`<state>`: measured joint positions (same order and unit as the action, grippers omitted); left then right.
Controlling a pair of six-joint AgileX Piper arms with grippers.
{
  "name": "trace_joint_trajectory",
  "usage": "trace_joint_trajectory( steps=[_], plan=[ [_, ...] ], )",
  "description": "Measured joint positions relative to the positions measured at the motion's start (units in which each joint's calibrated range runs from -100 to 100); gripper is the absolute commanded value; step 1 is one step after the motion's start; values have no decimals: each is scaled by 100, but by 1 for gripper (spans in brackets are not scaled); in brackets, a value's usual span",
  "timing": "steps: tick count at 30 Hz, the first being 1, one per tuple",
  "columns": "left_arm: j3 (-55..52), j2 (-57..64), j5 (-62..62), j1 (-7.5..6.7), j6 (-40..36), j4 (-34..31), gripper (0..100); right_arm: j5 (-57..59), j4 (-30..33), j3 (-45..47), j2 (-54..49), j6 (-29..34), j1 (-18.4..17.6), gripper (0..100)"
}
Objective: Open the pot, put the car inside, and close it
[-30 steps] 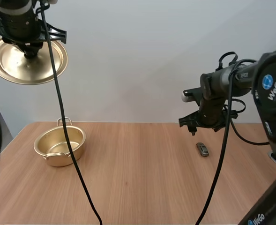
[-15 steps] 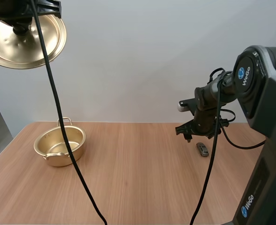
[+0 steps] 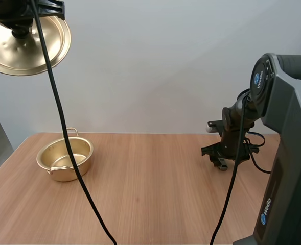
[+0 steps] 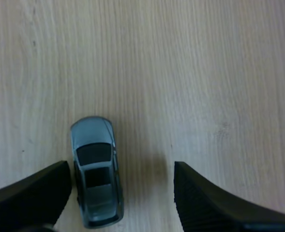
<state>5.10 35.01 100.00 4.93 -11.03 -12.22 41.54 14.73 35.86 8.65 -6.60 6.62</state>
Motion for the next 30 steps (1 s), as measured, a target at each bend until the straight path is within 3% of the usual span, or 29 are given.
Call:
trace_joint_trajectory(
  steps=[9,10,11,13,17,24,30],
  plan=[
    [0,0,0,0,0,0,0,-259,-633,-13,353,-428,0,100],
    [0,0,0,0,0,0,0,-289,-646,-13,389,-564,0,94],
    [0,0,0,0,0,0,0,-331,-666,-13,421,-701,0,72],
    [0,0,0,0,0,0,0,-331,-687,-13,451,-928,0,0],
    [0,0,0,0,0,0,0,-187,-700,-13,455,-1085,-8,0],
    [0,178,0,0,0,0,0,24,-753,-100,328,-699,-2,0],
    [0,868,-11,0,0,0,0,453,-937,-478,-210,-1135,-45,0]
  ],
)
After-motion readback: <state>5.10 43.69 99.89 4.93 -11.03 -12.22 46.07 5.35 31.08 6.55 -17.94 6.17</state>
